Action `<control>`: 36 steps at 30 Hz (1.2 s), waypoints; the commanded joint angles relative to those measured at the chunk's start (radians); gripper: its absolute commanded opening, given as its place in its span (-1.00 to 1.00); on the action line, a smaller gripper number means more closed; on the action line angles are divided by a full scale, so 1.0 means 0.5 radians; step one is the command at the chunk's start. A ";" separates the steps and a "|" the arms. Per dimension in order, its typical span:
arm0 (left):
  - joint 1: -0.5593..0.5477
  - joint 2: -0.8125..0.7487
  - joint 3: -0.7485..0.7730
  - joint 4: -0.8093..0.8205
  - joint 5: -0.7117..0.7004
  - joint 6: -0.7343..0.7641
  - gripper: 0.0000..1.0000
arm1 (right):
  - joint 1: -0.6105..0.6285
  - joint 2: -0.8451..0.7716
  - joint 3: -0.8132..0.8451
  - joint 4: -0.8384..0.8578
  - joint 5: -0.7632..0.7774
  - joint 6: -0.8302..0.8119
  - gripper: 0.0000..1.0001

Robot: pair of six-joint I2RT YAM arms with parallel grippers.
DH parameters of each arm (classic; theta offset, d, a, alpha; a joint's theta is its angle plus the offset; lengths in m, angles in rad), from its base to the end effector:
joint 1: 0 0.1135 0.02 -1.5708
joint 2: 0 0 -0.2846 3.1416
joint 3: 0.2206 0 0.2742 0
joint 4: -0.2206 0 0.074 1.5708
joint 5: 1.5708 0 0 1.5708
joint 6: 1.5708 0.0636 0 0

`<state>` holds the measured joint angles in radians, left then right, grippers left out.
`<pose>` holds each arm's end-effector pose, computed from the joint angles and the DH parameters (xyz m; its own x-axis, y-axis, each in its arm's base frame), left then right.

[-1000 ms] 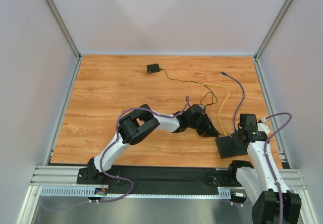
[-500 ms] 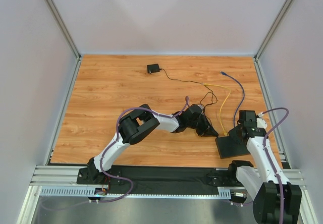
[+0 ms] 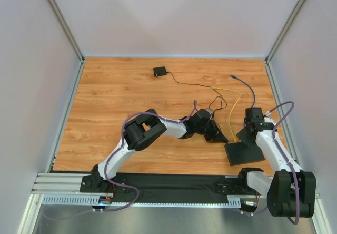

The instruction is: Pull the plug from the switch port

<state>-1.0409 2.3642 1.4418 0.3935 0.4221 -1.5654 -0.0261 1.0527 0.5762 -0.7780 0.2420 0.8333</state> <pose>0.2536 -0.4845 0.0695 -0.9673 -0.1535 0.2021 -0.2498 0.4362 -0.8645 0.1861 -0.0201 0.1623 -0.5649 0.7336 -0.3777 0.7704 0.6329 0.0771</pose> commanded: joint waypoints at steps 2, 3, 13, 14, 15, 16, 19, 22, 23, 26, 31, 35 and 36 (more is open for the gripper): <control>0.002 0.024 -0.012 0.146 0.061 -0.051 -1.00 | 0.022 0.115 0.096 -0.125 0.175 -0.044 -0.18; 0.002 0.021 -0.009 0.155 0.061 -0.051 -1.00 | 0.028 0.137 0.108 -0.137 0.197 -0.044 -0.18; 0.002 0.015 -0.040 0.207 0.036 -0.032 -1.00 | 0.199 0.401 0.176 -0.147 0.277 0.014 -0.18; 0.002 0.015 -0.049 0.225 0.036 -0.035 -1.00 | 0.212 0.425 0.182 -0.156 0.292 0.021 -0.18; 0.002 0.012 -0.046 0.228 0.033 -0.035 -1.00 | 0.224 0.435 0.185 -0.156 0.295 0.021 -0.19; 0.002 0.015 -0.049 0.229 0.036 -0.035 -1.00 | 0.230 0.444 0.179 -0.144 0.295 0.009 -0.18; 0.008 0.018 -0.058 0.250 0.033 -0.048 -1.00 | 0.233 0.481 0.170 -0.150 0.289 -0.004 -0.19; 0.011 0.015 -0.064 0.250 0.033 -0.051 -1.00 | 0.242 0.475 0.133 -0.135 0.261 -0.016 -0.20; 0.017 0.015 -0.067 0.247 0.027 -0.048 -1.00 | 0.242 0.475 0.109 -0.116 0.243 -0.031 -0.21; 0.026 0.006 -0.076 0.247 0.024 -0.057 -1.00 | 0.243 0.530 0.136 -0.125 0.222 -0.044 -0.22; 0.035 -0.019 -0.079 0.207 -0.028 -0.045 -1.00 | 0.270 0.643 0.170 -0.159 0.228 -0.044 -0.25; 0.072 -0.037 -0.058 0.134 -0.065 -0.026 -1.00 | 0.325 0.686 0.158 -0.141 0.243 -0.038 -0.28; 0.087 -0.044 -0.046 0.115 -0.080 -0.017 -1.00 | 0.331 0.696 0.164 -0.141 0.246 -0.044 -0.28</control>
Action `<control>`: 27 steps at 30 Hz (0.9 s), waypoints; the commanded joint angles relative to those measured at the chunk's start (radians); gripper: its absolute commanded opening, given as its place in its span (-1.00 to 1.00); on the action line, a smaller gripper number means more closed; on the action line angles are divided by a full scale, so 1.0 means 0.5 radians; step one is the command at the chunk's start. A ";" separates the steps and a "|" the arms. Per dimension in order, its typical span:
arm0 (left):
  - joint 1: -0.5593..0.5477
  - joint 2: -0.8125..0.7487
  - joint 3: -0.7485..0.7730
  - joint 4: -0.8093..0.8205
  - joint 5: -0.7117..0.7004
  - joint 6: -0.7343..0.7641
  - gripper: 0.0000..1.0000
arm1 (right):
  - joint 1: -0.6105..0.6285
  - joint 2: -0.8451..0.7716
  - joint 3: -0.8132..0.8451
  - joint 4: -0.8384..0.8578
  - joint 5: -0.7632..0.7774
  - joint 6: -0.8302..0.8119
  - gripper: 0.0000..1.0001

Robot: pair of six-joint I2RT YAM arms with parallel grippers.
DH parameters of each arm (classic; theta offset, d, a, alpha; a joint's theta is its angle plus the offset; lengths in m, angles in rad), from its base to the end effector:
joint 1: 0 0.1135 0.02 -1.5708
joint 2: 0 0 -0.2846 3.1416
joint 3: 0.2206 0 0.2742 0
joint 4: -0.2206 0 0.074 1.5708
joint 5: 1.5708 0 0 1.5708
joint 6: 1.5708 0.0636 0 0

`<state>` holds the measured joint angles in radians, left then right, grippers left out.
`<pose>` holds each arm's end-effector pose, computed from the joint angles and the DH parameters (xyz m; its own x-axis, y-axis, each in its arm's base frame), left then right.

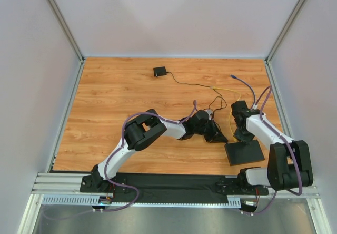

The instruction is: Pull the plug from the switch port

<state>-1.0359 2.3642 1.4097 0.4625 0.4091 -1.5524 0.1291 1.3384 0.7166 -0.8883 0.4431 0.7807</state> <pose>0.2551 -0.4801 0.0670 -0.9723 -0.1585 0.1717 -0.2230 0.4094 -0.8847 0.2166 0.0006 0.1522 -0.7669 0.5416 -0.3443 0.6323 0.7293 -0.2613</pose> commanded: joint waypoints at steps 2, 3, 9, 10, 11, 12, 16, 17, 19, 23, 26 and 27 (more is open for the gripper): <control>0.093 -0.062 0.046 -0.136 -0.073 0.027 -1.00 | 0.021 0.155 -0.120 0.089 -0.174 0.049 -0.29; 0.096 -0.068 0.079 -0.167 -0.109 0.067 -1.00 | 0.024 0.161 -0.114 0.098 -0.174 0.046 -0.29; 0.139 -0.041 0.153 -0.195 -0.073 0.205 -1.00 | 0.030 0.170 -0.117 0.120 -0.196 0.016 -0.32; 0.154 -0.031 0.156 -0.195 -0.064 0.215 -1.00 | 0.033 0.173 -0.117 0.117 -0.193 0.016 -0.32; 0.163 -0.031 0.150 -0.180 -0.064 0.221 -1.00 | 0.036 0.173 -0.117 0.117 -0.193 0.016 -0.32; 0.173 -0.031 0.153 -0.173 -0.067 0.233 -1.00 | 0.036 0.173 -0.117 0.120 -0.190 0.019 -0.33; 0.206 0.002 0.227 -0.213 -0.051 0.288 -1.00 | 0.036 0.176 -0.117 0.117 -0.193 0.016 -0.32; 0.216 0.005 0.257 -0.210 -0.045 0.298 -1.00 | 0.036 0.173 -0.117 0.117 -0.190 0.016 -0.32; 0.225 0.015 0.291 -0.250 -0.054 0.343 -1.00 | 0.039 0.173 -0.117 0.117 -0.190 0.016 -0.32; 0.231 0.012 0.313 -0.281 -0.073 0.350 -1.00 | 0.042 0.170 -0.114 0.120 -0.184 0.019 -0.32; 0.207 -0.004 0.258 -0.287 -0.060 0.328 -1.00 | 0.055 0.182 -0.108 0.117 -0.174 0.016 -0.32; 0.188 -0.034 0.224 -0.269 -0.070 0.322 -1.00 | 0.064 0.189 -0.102 0.117 -0.171 0.009 -0.32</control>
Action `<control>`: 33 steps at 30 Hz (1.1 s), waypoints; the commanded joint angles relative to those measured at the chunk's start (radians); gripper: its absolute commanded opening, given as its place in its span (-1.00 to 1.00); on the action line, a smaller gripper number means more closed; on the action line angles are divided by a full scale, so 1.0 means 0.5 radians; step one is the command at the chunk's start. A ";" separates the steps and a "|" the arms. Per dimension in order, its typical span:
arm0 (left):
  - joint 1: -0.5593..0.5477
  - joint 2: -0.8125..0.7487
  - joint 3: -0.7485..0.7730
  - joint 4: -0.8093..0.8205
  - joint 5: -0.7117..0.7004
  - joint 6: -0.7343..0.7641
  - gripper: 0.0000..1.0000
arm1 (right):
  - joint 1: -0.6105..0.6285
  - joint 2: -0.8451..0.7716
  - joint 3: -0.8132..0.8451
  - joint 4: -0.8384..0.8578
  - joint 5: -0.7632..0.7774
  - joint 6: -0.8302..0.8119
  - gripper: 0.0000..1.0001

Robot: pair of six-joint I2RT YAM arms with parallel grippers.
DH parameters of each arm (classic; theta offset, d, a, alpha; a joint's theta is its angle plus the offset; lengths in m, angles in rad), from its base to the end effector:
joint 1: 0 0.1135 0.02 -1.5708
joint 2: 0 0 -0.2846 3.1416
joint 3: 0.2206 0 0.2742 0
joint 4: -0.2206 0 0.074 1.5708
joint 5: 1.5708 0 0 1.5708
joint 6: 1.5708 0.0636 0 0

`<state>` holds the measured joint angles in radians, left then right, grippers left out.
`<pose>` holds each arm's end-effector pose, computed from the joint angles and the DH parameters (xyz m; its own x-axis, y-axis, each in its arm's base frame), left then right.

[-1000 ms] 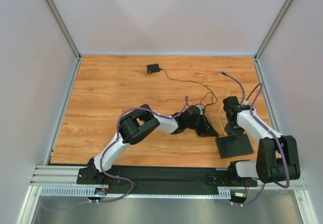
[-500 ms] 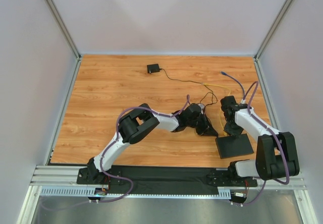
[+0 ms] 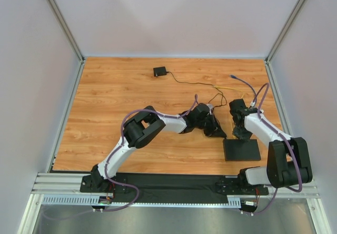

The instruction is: Pull the plug from the switch port

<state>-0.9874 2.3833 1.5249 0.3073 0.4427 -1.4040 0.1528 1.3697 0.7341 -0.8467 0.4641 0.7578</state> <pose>0.2851 -0.4815 0.0771 -0.9898 -0.1179 0.0798 -0.1259 0.4630 -0.8774 0.2273 0.0062 0.1514 -0.7817 0.5015 -0.3707 0.6062 0.7505 -0.2631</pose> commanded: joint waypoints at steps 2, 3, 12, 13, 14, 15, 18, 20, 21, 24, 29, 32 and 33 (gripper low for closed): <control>0.067 -0.118 -0.125 0.051 -0.179 0.016 -1.00 | 0.044 0.150 -0.122 0.037 -0.207 0.040 -0.31; 0.061 -0.167 -0.166 0.045 -0.192 0.007 -1.00 | 0.059 0.154 -0.112 0.040 -0.210 0.034 -0.31; -0.004 -0.168 -0.283 0.189 -0.146 -0.082 -1.00 | 0.118 -0.009 0.032 -0.021 -0.192 -0.144 -0.09; -0.007 -0.165 -0.283 0.195 -0.146 -0.085 -1.00 | 0.118 -0.030 0.071 -0.049 -0.201 -0.178 -0.02; -0.016 -0.155 -0.280 0.204 -0.146 -0.085 -1.00 | 0.121 -0.055 0.136 -0.110 -0.216 -0.233 0.00; -0.016 -0.155 -0.273 0.208 -0.143 -0.088 -1.00 | 0.124 -0.058 0.173 -0.141 -0.232 -0.251 0.02; -0.019 -0.158 -0.276 0.217 -0.146 -0.088 -1.00 | 0.164 -0.052 0.244 -0.206 -0.278 -0.282 0.17; -0.022 -0.165 -0.276 0.220 -0.146 -0.082 -1.00 | 0.203 -0.006 0.244 -0.190 -0.330 -0.304 0.20; -0.022 -0.171 -0.279 0.220 -0.146 -0.079 -1.00 | 0.222 0.012 0.247 -0.184 -0.330 -0.295 0.21; -0.025 -0.186 -0.301 0.226 -0.152 -0.076 -1.00 | 0.271 0.095 0.244 -0.157 -0.342 -0.264 0.22; -0.025 -0.204 -0.335 0.248 -0.168 -0.079 -1.00 | 0.317 0.169 0.262 -0.163 -0.299 -0.199 0.21; -0.025 -0.208 -0.335 0.251 -0.171 -0.094 -1.00 | 0.320 0.169 0.225 -0.160 -0.293 -0.199 0.19; -0.025 -0.205 -0.335 0.254 -0.174 -0.094 -1.00 | 0.320 0.160 0.216 -0.157 -0.299 -0.199 0.18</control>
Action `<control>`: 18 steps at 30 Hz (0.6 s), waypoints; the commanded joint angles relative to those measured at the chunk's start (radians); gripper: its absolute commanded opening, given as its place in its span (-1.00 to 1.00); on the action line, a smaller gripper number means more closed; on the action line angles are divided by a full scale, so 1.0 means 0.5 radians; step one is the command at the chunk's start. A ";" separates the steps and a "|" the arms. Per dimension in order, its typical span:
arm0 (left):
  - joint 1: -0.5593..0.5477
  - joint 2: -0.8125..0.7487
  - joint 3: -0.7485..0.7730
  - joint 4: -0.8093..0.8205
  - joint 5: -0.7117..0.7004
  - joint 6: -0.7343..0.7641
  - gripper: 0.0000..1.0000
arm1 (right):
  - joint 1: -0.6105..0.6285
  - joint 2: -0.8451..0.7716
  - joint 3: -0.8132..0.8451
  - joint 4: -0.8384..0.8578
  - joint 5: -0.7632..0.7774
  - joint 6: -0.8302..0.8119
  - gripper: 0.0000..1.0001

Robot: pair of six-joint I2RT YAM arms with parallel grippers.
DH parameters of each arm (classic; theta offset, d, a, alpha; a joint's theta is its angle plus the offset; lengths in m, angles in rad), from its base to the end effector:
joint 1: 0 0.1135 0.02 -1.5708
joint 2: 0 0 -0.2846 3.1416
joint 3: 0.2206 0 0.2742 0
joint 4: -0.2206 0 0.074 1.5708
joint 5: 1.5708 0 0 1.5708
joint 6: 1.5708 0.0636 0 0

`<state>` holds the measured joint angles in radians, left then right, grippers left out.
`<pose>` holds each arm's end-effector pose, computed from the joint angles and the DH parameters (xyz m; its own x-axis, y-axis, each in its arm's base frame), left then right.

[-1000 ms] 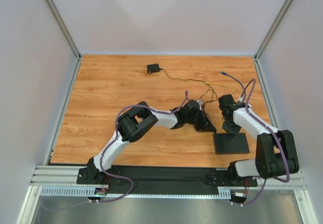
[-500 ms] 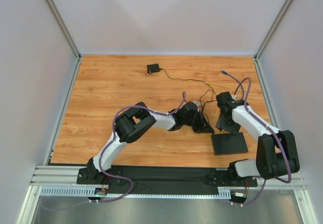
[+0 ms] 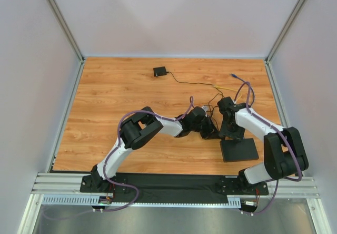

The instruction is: Pull the plug from the switch port

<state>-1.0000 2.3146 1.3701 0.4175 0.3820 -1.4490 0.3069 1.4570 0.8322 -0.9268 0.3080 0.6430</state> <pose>0.2681 -0.4614 0.0744 -0.9808 -0.1771 0.0811 -0.1537 0.4480 -0.8807 0.2369 0.0548 0.1538 -0.9321 0.3040 -0.1971 0.3455 0.9095 -0.2311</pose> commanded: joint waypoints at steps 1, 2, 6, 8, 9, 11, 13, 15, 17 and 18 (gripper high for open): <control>0.000 -0.064 -0.022 0.033 -0.052 -0.016 -1.00 | 0.012 -0.027 -0.001 0.004 0.016 0.030 0.17; 0.003 -0.064 -0.016 0.027 -0.052 -0.016 -1.00 | 0.012 -0.045 -0.041 0.016 0.007 0.027 0.17; 0.033 -0.027 0.018 0.033 -0.031 -0.056 -1.00 | 0.024 -0.098 -0.118 0.050 -0.091 0.024 0.10; 0.058 -0.018 0.033 0.039 -0.019 -0.078 -1.00 | 0.030 -0.113 -0.115 0.019 -0.116 0.036 0.04; 0.088 -0.021 0.036 0.030 -0.013 -0.081 -1.00 | 0.034 -0.116 -0.121 0.019 -0.116 0.042 0.01; 0.113 -0.018 0.046 0.027 0.009 -0.102 -1.00 | 0.049 -0.101 -0.130 0.040 -0.141 0.033 -0.02; 0.153 -0.018 0.091 0.006 0.043 -0.109 -1.00 | 0.061 -0.073 -0.137 0.046 -0.162 0.024 -0.05; 0.175 -0.018 0.140 -0.080 0.055 -0.099 -1.00 | 0.092 -0.024 -0.140 0.050 -0.159 0.024 -0.10; 0.181 -0.015 0.220 -0.187 0.061 -0.066 -1.00 | 0.110 0.010 -0.173 0.086 -0.226 0.030 -0.16; 0.184 -0.018 0.239 -0.224 0.058 -0.060 -1.00 | 0.107 0.010 -0.195 0.108 -0.251 0.036 -0.16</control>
<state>-0.9699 2.3161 1.4067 0.3283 0.4522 -1.4742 0.3466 1.4128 0.8005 -0.8810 0.2981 0.6487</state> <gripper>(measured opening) 0.104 0.430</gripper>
